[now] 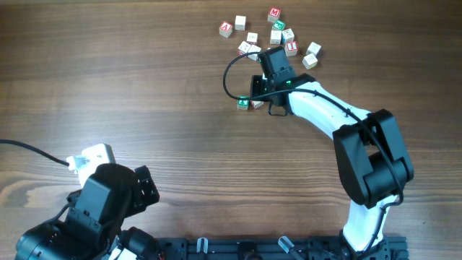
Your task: Form a circle
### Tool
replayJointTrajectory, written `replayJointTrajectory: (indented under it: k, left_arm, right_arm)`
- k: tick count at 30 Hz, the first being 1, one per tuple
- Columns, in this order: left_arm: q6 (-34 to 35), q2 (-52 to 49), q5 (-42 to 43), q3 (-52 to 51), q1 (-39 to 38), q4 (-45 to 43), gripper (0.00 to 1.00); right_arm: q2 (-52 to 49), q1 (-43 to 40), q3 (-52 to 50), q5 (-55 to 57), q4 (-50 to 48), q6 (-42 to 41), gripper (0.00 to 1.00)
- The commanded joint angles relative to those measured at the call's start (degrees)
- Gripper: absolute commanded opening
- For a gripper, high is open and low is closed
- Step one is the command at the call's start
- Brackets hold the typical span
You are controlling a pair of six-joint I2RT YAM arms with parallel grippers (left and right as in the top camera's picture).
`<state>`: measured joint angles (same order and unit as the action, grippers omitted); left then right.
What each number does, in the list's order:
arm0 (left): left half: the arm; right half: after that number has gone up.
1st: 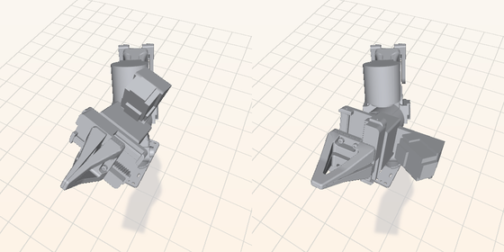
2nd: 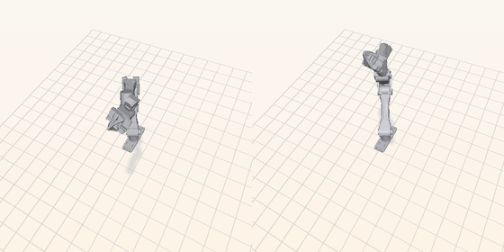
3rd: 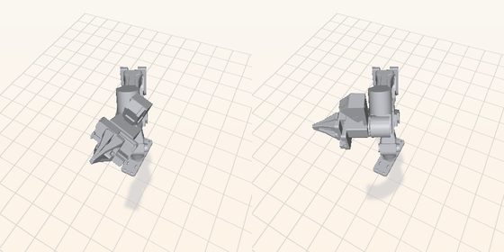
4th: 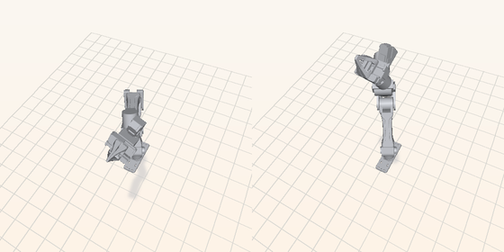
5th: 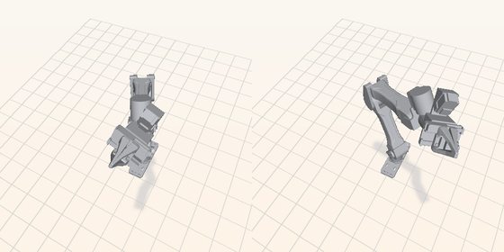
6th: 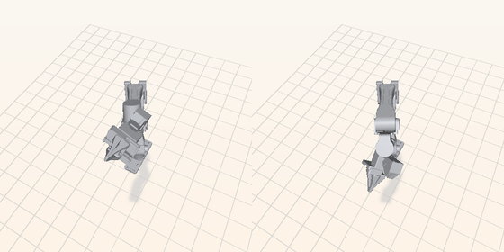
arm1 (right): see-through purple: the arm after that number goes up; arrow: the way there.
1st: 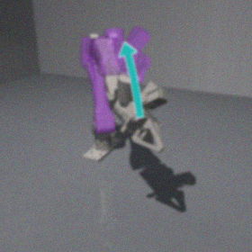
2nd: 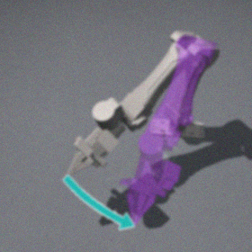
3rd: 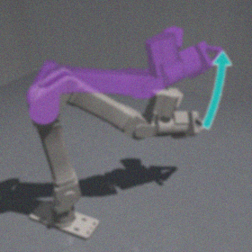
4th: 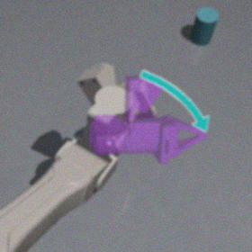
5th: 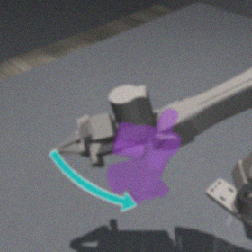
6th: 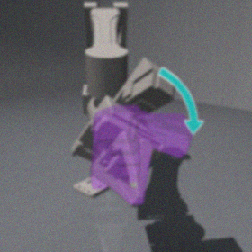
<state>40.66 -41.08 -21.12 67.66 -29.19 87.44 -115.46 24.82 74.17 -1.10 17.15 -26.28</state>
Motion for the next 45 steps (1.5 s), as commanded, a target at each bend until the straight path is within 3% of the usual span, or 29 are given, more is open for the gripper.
replayJointTrajectory:
  k: [1,22,32,45]
  left_arm:
    - [0.7,-0.1,0.1,-0.2,0.1,0.1,1.0]
    - [0.7,-0.1,0.1,-0.2,0.1,0.1,1.0]
    - [0.7,-0.1,0.1,-0.2,0.1,0.1,1.0]
    - [0.7,-0.1,0.1,-0.2,0.1,0.1,1.0]
  right_arm:
    - [-1.3,0.2,-0.7,-0.7,-0.3,0.8,0.05]
    - [-1.3,0.2,-0.7,-1.8,-1.1,2.3,0.05]
    - [-1.3,0.2,-0.7,5.1,-0.2,-1.6,0.05]
    - [-1.3,0.2,-0.7,1.0,0.8,-0.6,0.05]
